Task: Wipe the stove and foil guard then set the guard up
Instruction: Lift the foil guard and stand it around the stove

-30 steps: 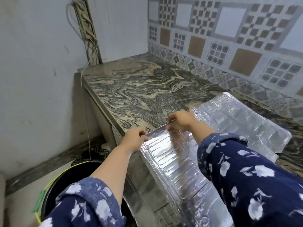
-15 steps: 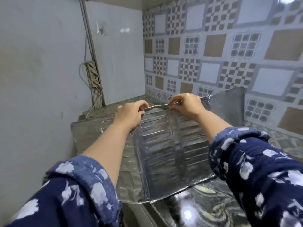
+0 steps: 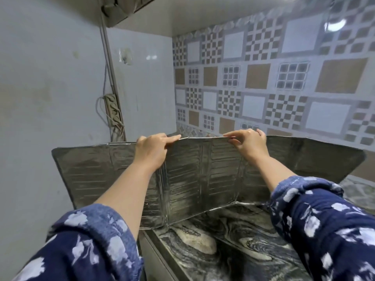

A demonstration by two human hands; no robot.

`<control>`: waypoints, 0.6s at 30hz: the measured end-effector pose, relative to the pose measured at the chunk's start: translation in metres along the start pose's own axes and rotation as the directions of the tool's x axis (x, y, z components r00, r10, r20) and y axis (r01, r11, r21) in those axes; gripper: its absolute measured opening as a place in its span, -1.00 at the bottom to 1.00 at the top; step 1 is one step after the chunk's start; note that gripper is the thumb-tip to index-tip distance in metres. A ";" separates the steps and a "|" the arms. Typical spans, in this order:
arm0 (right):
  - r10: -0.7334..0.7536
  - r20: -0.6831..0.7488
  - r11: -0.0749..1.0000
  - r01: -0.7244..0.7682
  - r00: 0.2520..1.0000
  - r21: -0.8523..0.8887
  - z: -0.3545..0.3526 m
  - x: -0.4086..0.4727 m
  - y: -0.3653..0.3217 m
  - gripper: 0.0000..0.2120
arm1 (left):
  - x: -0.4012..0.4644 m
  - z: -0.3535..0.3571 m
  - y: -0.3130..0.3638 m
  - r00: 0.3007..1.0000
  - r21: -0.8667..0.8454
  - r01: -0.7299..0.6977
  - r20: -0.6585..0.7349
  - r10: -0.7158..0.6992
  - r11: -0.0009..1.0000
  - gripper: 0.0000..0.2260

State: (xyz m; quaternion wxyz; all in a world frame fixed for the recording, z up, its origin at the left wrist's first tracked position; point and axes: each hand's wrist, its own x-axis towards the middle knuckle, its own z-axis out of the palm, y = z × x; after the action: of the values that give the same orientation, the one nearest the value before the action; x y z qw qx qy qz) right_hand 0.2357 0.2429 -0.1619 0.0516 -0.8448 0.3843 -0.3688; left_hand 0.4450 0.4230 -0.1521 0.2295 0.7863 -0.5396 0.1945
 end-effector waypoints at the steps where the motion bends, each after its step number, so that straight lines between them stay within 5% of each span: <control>1: 0.015 0.000 0.999 -0.015 1.000 0.041 0.000 0.000 0.000 -0.79 | -0.001 0.000 -0.001 1.000 -0.015 -0.027 -0.014 0.027 1.000 -0.55; 5: 0.063 -0.006 0.984 -0.062 0.998 0.165 -0.004 0.000 -0.004 -0.91 | -0.006 0.006 -0.006 0.990 -0.054 -0.109 -0.092 0.104 0.993 -0.57; 12: 0.091 0.015 0.961 -0.091 0.996 0.259 -0.036 0.011 -0.005 -0.84 | 0.016 -0.003 0.003 0.997 -0.173 -0.036 -0.071 0.024 0.984 -0.60; 18: 0.057 -0.042 0.975 -0.047 0.997 0.215 -0.080 0.032 0.000 -0.84 | 0.049 -0.014 0.025 0.980 -0.130 -0.087 -0.191 0.061 0.988 -0.53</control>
State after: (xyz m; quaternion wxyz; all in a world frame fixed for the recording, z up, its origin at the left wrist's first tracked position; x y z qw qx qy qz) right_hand 0.1966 0.2366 -0.0859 0.1427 -0.8149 0.3654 -0.4266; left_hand 0.4370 0.3861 -0.1094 0.3255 0.7263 -0.5567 0.2379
